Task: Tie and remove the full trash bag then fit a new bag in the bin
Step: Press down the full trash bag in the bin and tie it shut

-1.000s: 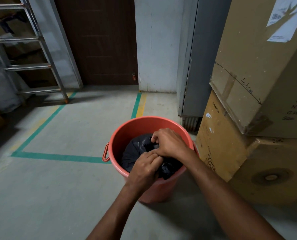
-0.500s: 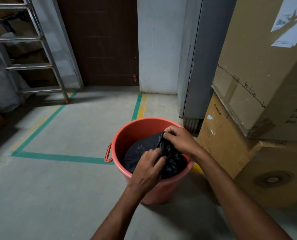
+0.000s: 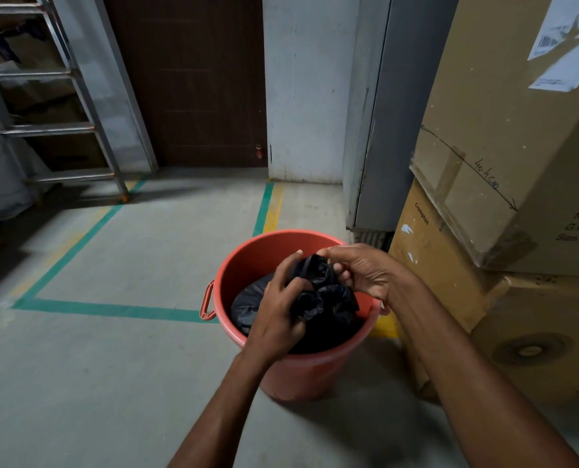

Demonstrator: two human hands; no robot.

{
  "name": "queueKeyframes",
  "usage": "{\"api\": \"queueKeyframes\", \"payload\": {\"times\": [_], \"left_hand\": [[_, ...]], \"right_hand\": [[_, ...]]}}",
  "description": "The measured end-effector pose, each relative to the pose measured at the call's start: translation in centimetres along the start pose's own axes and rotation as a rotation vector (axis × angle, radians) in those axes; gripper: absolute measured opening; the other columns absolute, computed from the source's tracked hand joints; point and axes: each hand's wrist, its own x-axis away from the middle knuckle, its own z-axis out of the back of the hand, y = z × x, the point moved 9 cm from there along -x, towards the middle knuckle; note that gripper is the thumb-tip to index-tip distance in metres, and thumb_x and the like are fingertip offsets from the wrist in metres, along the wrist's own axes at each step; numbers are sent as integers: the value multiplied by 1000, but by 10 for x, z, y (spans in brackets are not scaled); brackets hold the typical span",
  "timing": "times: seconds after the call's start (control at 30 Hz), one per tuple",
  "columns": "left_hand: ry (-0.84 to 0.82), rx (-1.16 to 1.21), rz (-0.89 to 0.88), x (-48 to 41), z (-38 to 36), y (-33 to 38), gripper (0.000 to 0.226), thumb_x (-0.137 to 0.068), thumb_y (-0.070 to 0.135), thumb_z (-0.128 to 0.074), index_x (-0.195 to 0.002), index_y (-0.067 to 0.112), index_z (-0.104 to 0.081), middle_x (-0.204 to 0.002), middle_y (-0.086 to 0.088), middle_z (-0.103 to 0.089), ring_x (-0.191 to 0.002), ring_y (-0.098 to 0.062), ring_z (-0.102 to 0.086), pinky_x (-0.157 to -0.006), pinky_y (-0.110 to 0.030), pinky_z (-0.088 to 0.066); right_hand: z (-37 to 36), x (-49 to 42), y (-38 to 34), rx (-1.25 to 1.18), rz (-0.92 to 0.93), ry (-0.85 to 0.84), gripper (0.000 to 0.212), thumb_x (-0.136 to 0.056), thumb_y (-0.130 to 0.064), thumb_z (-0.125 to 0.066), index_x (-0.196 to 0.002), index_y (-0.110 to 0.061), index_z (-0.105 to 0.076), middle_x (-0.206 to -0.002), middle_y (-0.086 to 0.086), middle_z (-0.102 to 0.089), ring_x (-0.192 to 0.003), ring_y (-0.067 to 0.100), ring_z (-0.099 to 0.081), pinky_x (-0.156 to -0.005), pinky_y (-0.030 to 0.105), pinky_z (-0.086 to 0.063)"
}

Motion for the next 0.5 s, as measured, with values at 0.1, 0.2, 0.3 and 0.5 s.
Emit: {"api": "queueKeyframes", "payload": {"times": [0.1, 0.2, 0.3, 0.5], "left_hand": [[33, 208, 154, -8, -2, -8, 48, -65, -12, -52, -103, 17, -54, -119, 4, -64, -110, -17, -63, -91, -43, -52], [151, 283, 281, -14, 4, -19, 53, -62, -8, -44, -108, 17, -54, -101, 16, -61, -98, -11, -62, -88, -29, -50], [260, 318, 371, -16, 9, -30, 60, -67, -17, -49, -118, 14, -59, -113, 13, -64, -115, -11, -62, -104, -28, -49], [374, 352, 437, -20, 13, -23, 37, -82, -12, -65, -105, 17, -66, -99, 12, -71, -99, -6, -69, -90, -23, -56]], "right_hand": [[-12, 1, 2, 104, 93, -61, 10, -98, -8, -58, -100, -12, -67, -63, -5, -54, -57, 7, -42, -51, 16, -35], [3, 5, -1, 99, 315, 30, 14, -98, -11, -61, -109, -17, -68, -74, -5, -67, -68, 8, -55, -64, 18, -44], [35, 17, 11, 159, 520, 206, 42, -86, -43, -77, -124, -37, -60, -112, -13, -69, -101, 5, -63, -86, 26, -46], [-2, 1, 71, 1005, 330, 71, 144, -58, -73, -85, -163, -27, 2, -172, -4, 2, -158, 16, 5, -128, 39, -4]]}}
